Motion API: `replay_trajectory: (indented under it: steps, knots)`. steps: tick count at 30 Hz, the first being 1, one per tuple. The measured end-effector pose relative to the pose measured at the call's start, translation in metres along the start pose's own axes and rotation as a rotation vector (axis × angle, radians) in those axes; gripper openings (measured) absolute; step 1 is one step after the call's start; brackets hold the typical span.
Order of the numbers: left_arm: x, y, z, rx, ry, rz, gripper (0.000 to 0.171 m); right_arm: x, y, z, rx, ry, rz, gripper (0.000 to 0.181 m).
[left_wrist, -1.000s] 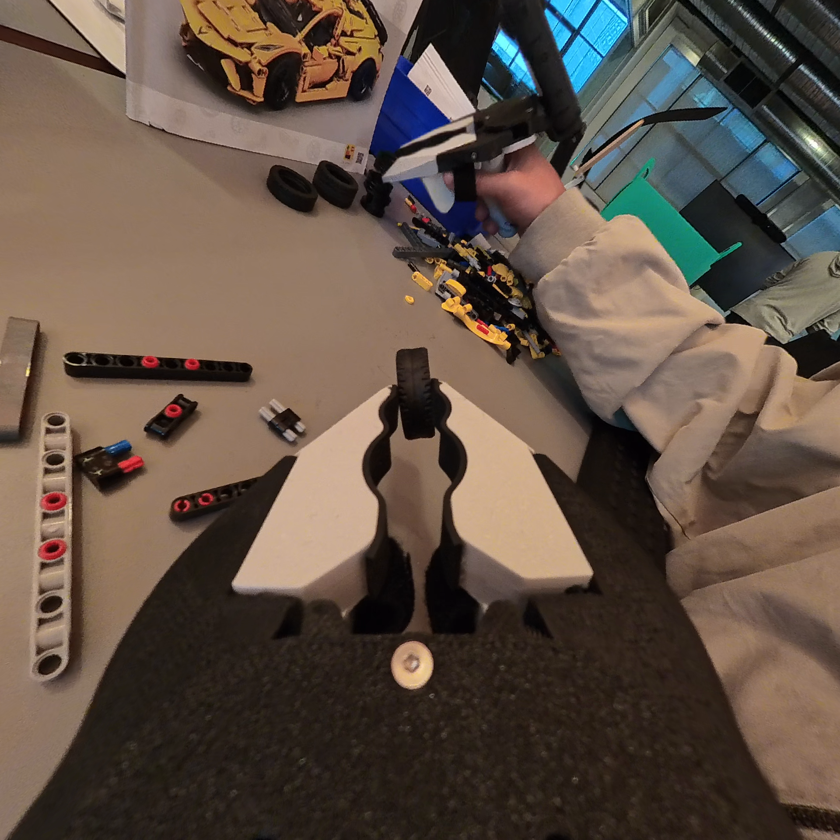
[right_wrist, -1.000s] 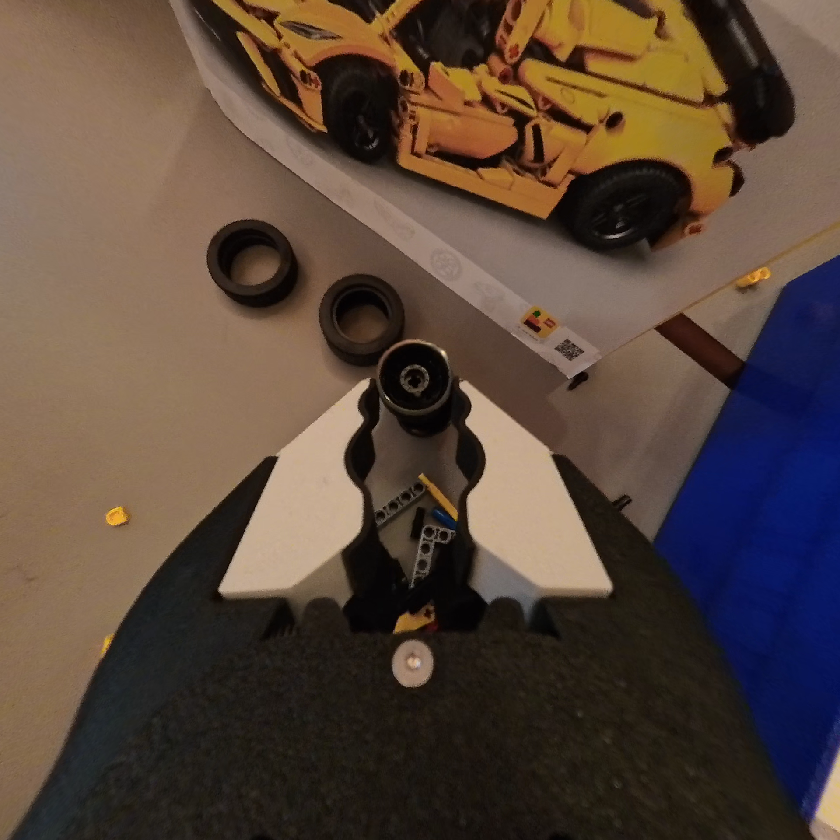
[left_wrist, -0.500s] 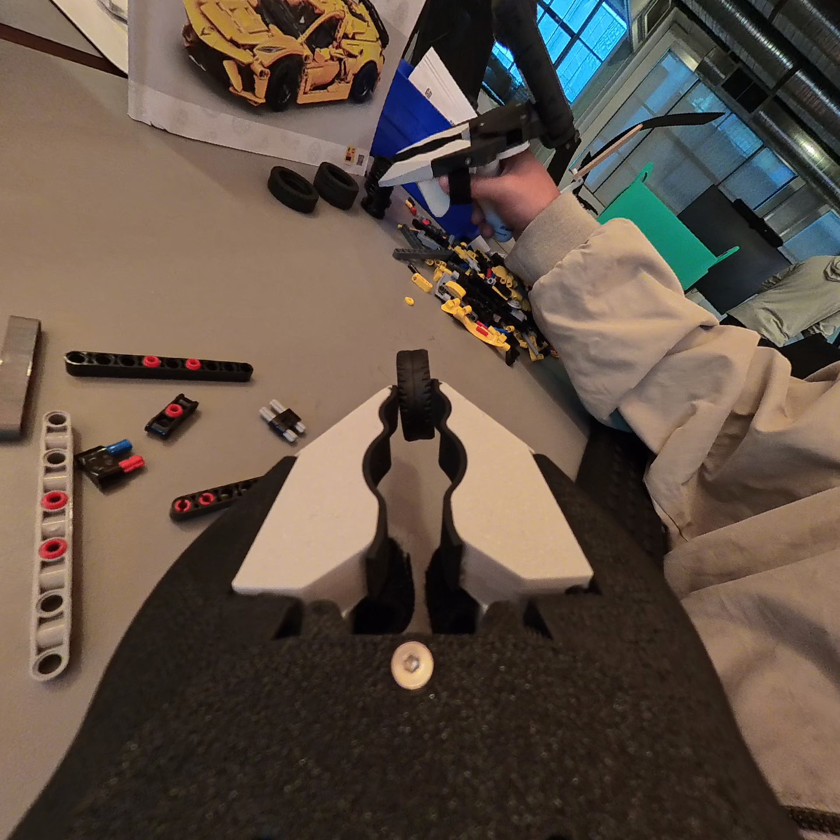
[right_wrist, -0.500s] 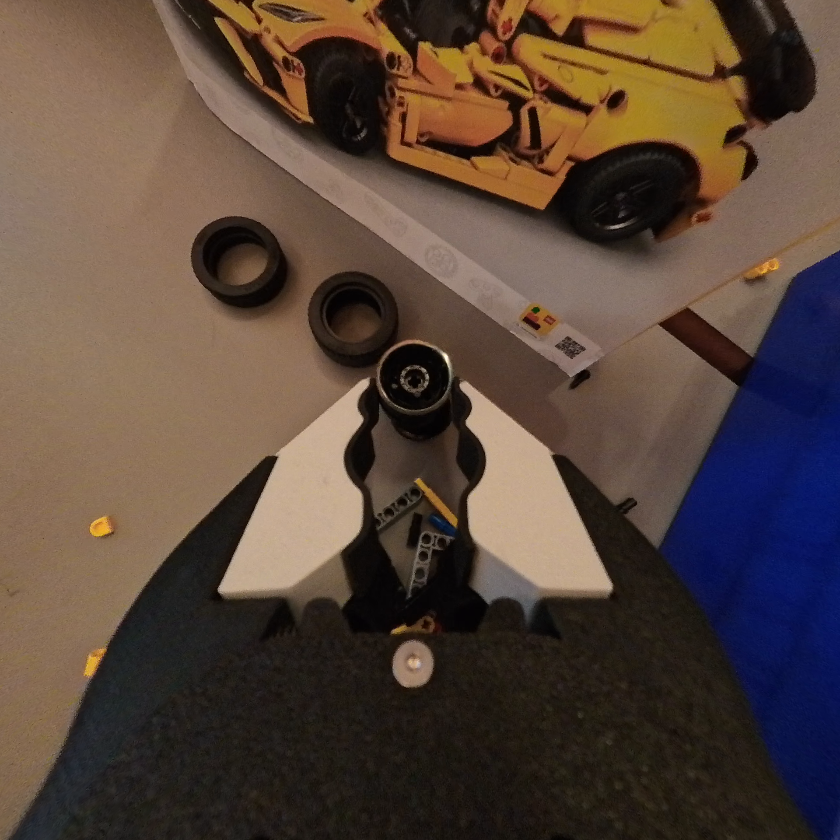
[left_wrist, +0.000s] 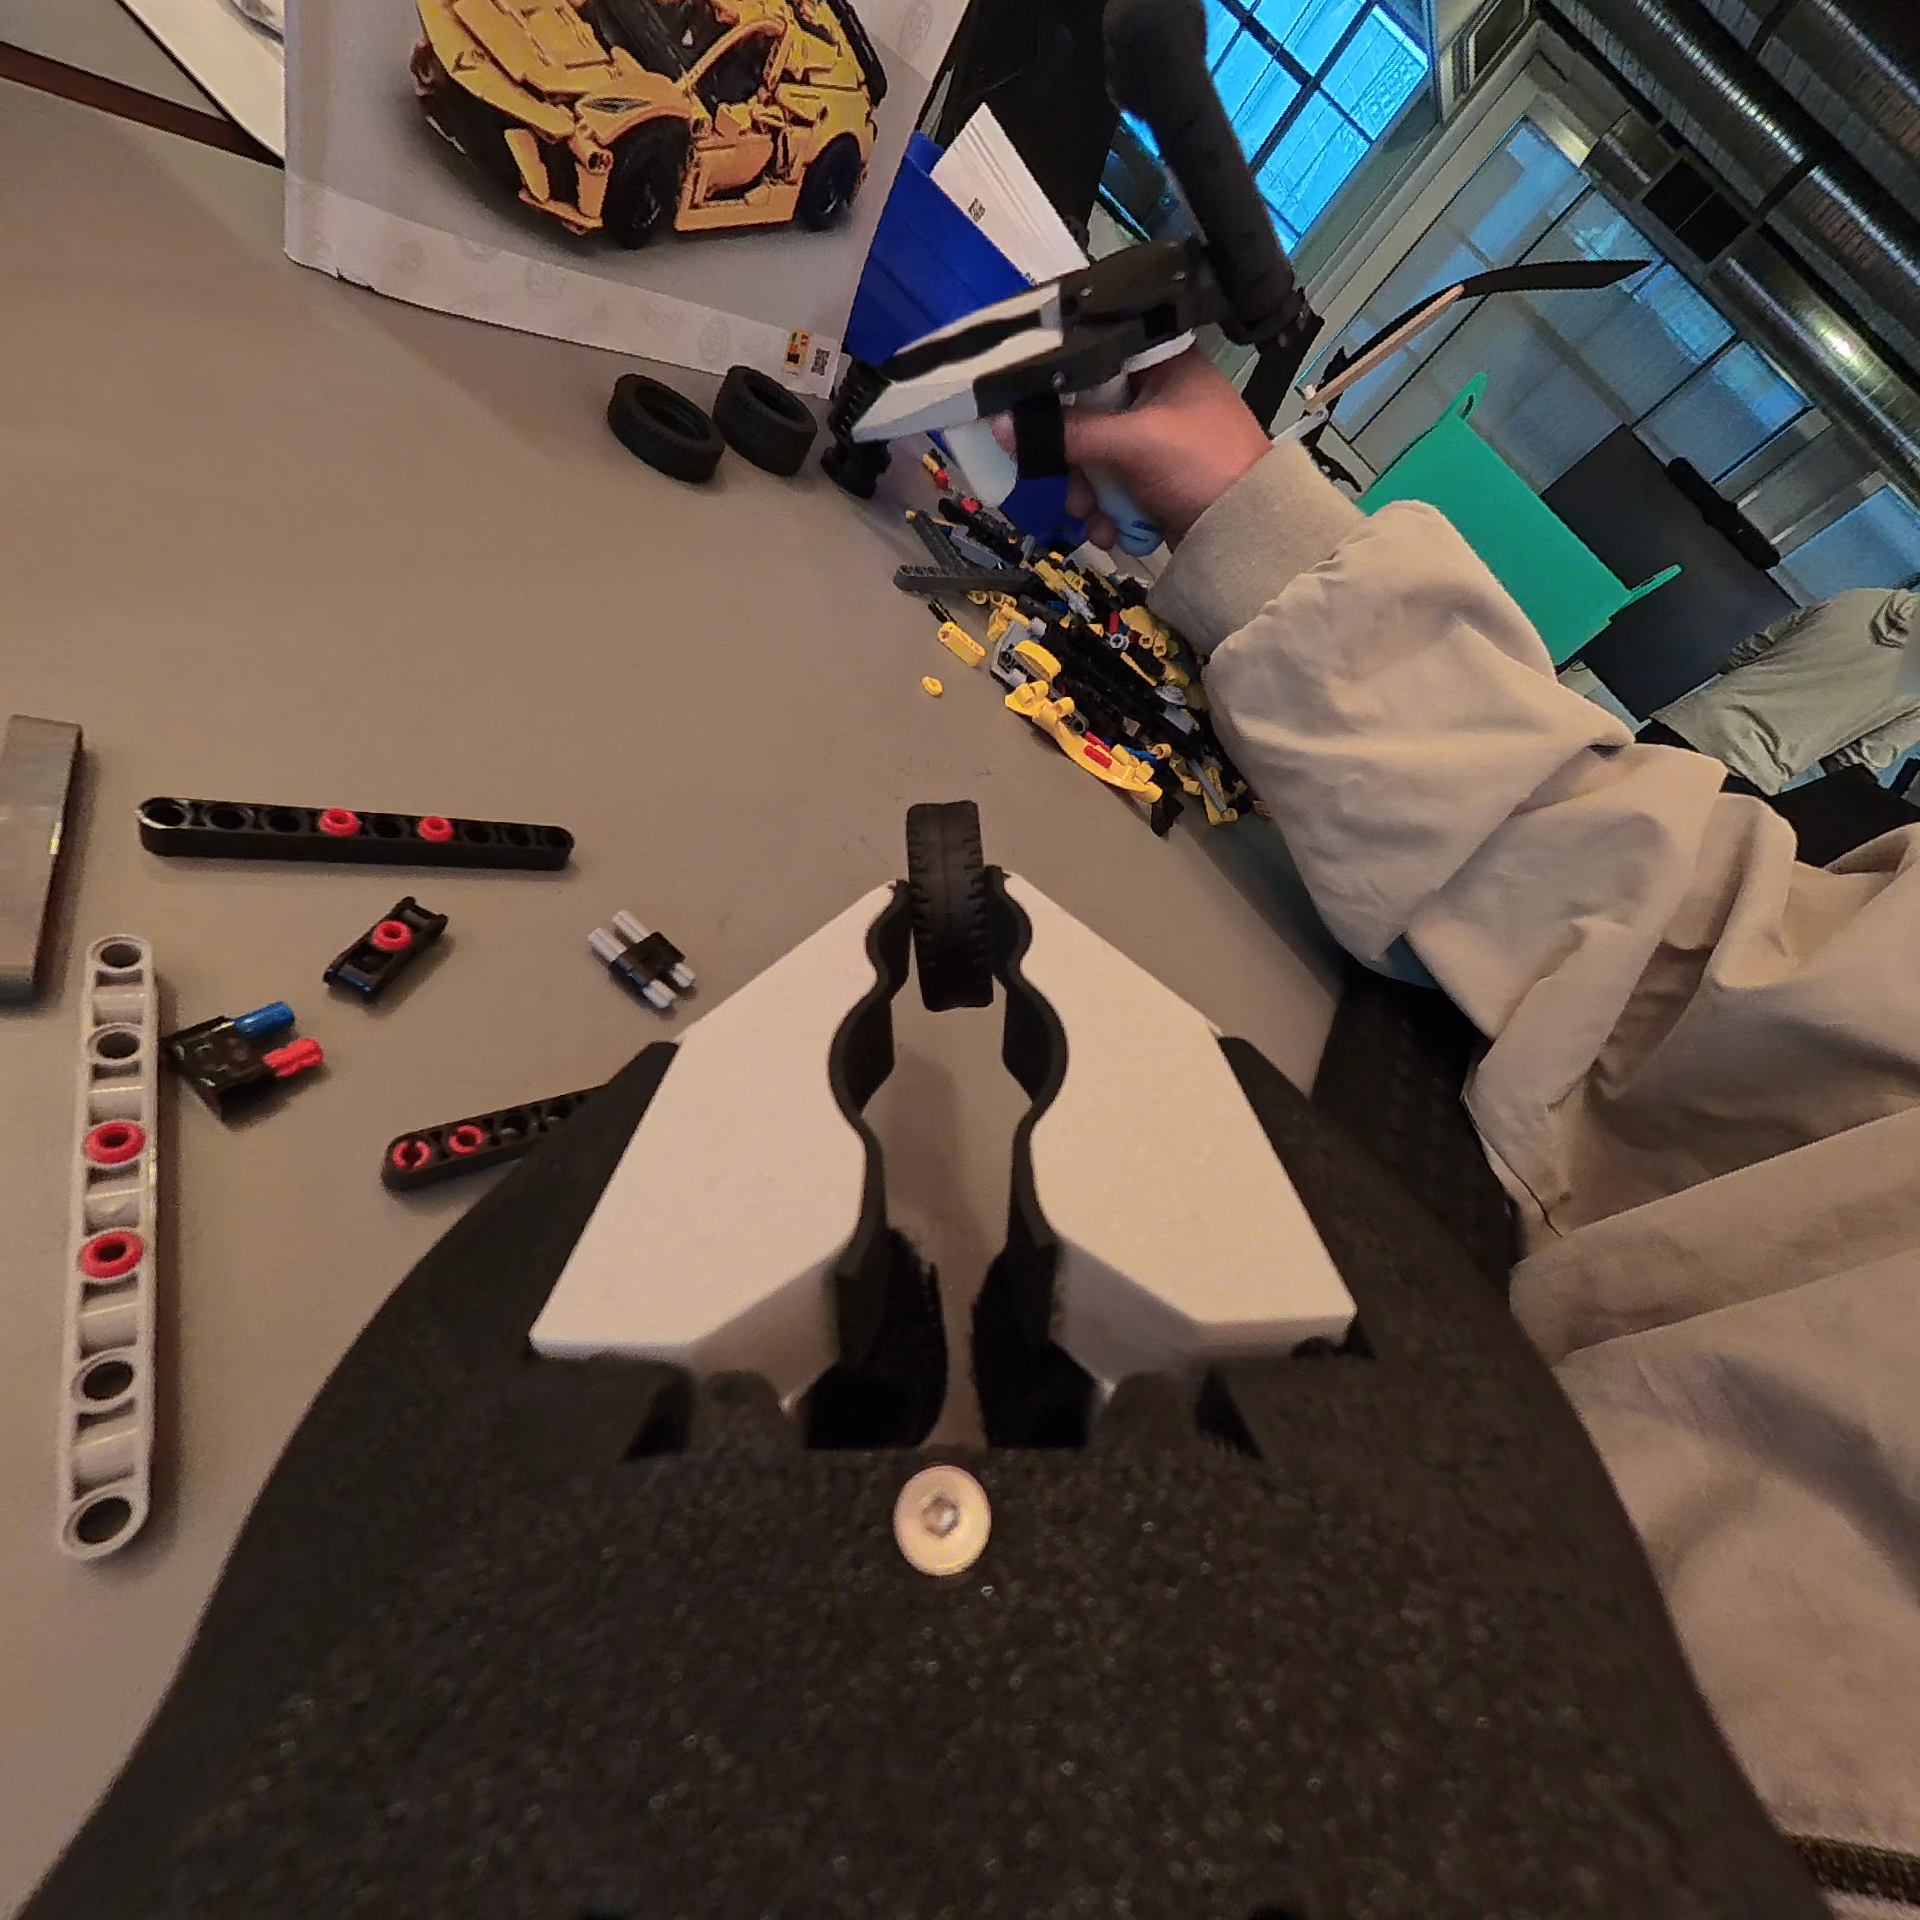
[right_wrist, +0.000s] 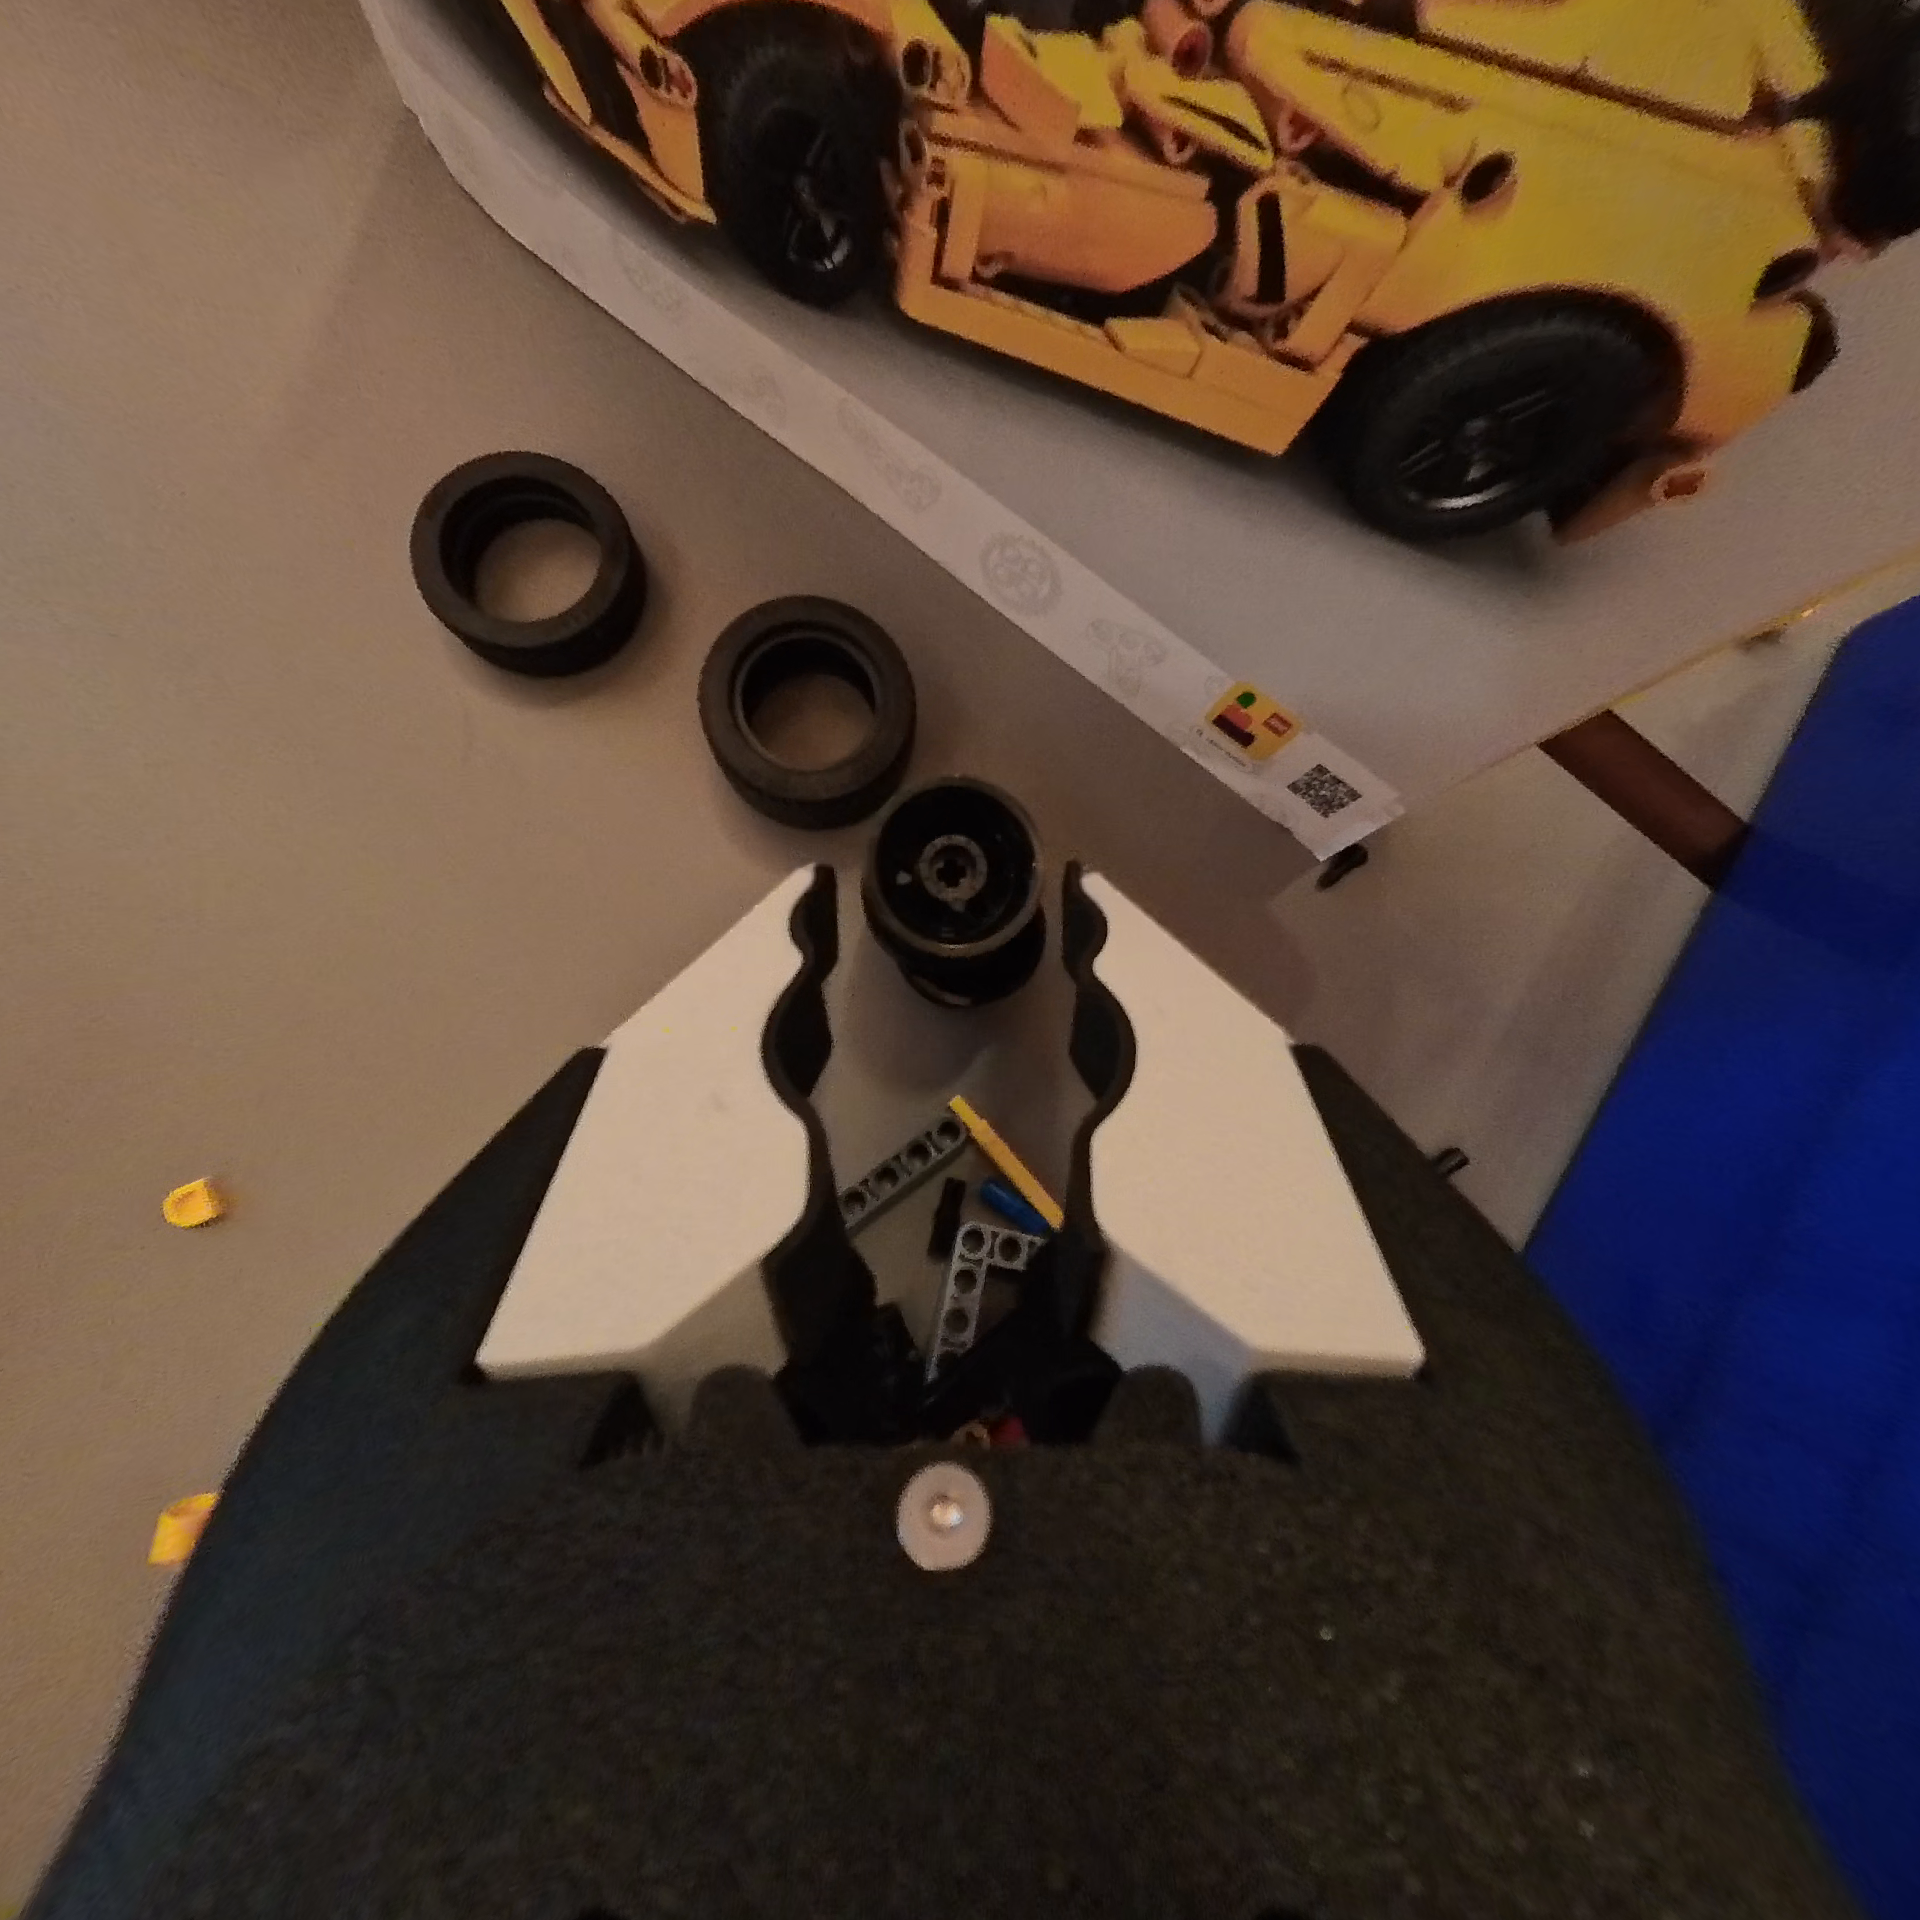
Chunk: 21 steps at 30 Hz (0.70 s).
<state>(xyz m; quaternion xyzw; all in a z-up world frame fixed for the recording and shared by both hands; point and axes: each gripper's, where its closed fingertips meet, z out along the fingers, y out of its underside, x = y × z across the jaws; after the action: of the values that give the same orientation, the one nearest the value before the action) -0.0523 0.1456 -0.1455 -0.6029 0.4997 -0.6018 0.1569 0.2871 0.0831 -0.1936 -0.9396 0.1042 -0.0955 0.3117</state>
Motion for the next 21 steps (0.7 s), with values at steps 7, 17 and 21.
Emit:
replay_trajectory:
  steps: [7,17,21]
  knots:
    - [-0.001,-0.001,0.000,0.003,-0.001,-0.005,0.014,0.006,-0.007,-0.005,0.041,0.017,0.009,0.032]
    - [-0.001,-0.001,0.000,0.004,0.003,-0.012,0.014,0.057,0.014,-0.011,-0.017,0.085,0.148,0.032]
    - [0.000,0.000,0.000,0.002,0.004,-0.012,0.014,0.061,0.036,0.004,-0.116,0.083,0.190,0.032]
